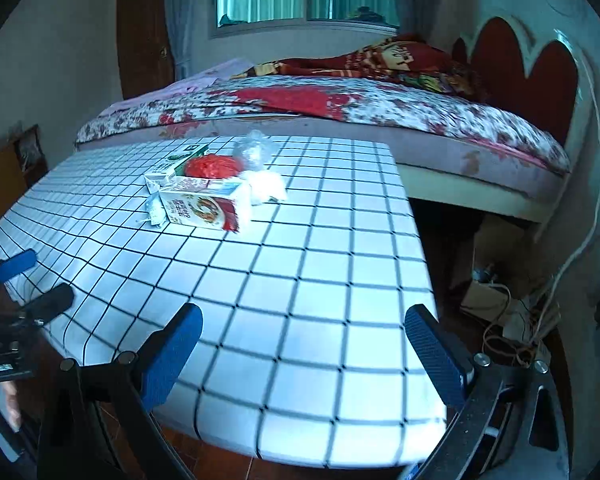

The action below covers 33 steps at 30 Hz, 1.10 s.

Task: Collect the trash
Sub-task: 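Move both tools back toward the table, then grasp the blue cloth with the left tool while the right tool grasps the white-red milk carton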

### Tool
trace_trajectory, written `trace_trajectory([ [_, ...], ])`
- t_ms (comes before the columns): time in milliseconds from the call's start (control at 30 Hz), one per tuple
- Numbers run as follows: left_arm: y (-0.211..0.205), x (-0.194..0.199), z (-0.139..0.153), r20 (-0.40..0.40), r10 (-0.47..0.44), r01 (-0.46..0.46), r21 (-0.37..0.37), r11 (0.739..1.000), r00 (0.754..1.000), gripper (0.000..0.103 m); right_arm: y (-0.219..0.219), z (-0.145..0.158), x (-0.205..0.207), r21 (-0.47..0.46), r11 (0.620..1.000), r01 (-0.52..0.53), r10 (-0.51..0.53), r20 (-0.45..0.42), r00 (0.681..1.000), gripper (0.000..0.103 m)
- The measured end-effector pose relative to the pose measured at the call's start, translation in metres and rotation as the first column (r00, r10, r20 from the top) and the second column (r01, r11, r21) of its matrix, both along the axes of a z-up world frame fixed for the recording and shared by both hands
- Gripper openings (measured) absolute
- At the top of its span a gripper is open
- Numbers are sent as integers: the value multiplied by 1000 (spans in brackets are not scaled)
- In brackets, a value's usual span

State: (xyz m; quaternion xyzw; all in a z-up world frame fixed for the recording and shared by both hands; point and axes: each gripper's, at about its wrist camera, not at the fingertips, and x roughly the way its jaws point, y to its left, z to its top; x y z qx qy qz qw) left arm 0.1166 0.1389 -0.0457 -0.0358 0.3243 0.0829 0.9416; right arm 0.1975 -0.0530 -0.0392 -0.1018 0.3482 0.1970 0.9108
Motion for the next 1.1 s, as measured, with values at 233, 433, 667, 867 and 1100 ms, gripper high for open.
trace_trajectory([
  [233,37,7,-3,-12,68,-68,-20,997,998,102,64,-13,45,-19,996,-88,87,-56,995,102],
  [433,55,24,-8,-24,83,-84,-34,996,996,102,95,-22,83,-32,989,-145,142,-81,986,102],
  [667,62,44,-21,-58,76,-79,-57,995,995,102,119,-33,115,17,973,-229,229,-131,965,99],
  [867,75,44,-28,-78,115,-120,-69,990,990,102,129,-31,70,101,902,-420,431,-148,890,88],
  [1100,95,50,-31,-108,169,-176,-54,983,980,102,147,-39,97,48,930,-364,367,-161,916,86],
])
